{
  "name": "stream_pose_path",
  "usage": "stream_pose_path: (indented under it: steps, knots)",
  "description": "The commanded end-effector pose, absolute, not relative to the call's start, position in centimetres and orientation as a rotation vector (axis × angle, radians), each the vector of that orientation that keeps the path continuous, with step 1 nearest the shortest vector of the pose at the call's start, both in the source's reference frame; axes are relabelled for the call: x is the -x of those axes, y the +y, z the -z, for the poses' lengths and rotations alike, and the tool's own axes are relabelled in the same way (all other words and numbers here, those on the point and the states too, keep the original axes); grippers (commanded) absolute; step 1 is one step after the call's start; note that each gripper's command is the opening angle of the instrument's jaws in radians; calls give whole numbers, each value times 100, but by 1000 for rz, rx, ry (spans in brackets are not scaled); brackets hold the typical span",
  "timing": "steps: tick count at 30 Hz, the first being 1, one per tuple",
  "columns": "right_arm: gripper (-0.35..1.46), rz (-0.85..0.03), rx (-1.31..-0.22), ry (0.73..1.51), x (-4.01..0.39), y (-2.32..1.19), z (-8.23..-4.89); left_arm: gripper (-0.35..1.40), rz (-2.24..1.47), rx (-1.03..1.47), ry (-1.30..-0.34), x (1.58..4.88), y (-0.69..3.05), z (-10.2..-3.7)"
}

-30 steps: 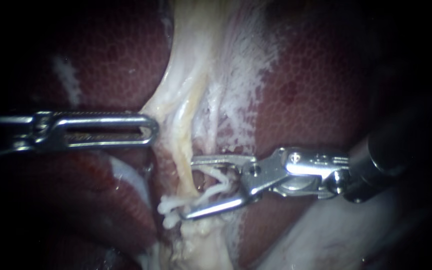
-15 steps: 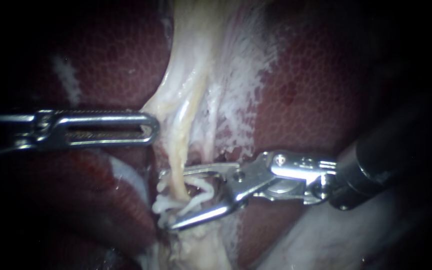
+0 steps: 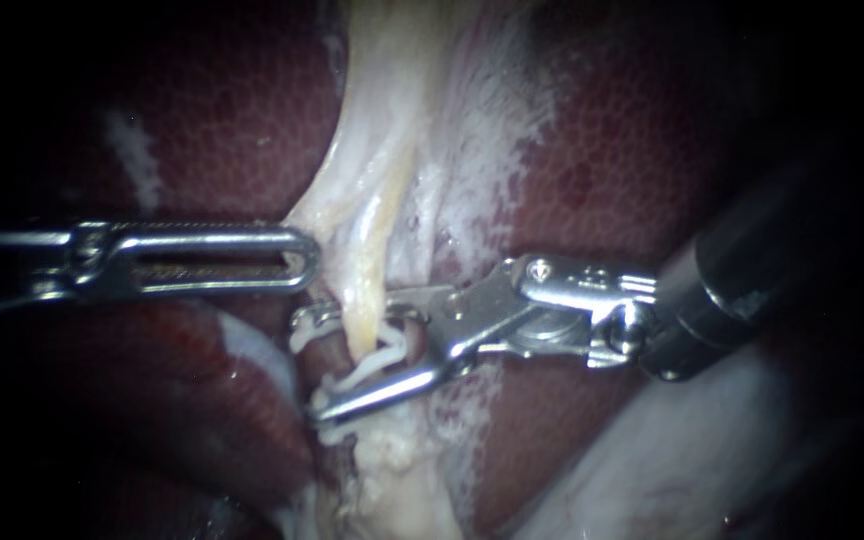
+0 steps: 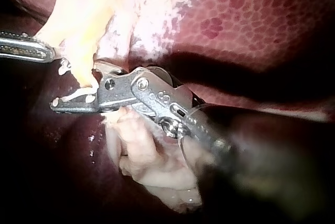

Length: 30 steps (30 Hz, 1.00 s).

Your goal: Clipping third clip left tube

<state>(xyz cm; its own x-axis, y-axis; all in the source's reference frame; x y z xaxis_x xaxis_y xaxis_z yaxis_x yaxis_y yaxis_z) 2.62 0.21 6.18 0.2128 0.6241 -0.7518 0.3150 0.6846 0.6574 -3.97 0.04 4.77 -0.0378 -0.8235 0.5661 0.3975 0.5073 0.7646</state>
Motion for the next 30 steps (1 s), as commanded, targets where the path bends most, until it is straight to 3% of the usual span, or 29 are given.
stream_pose_path:
  steps: [1, 9, 11, 13, 14, 30]
  knots:
    - [52, -258, -853, 1387, -261, 23, -617, -35, 1033, -432, -1255, 397, 4, -477]
    - [45, -257, -853, 1387, -259, 26, -622, -35, 1033, -432, -1255, 397, 4, -477]
    - [27, -254, -855, 1387, -255, 28, -625, -35, 1033, -432, -1255, 397, 3, -477]
    - [-22, -314, -911, 1360, -248, 30, -629, -35, 1033, -432, -1255, 397, 3, -477]
    - [-35, -328, -923, 1353, -246, 32, -631, -35, 1033, -432, -1255, 397, 3, -477]
    - [-35, -326, -925, 1354, -243, 38, -639, -35, 1033, -431, -1255, 397, 3, -477]
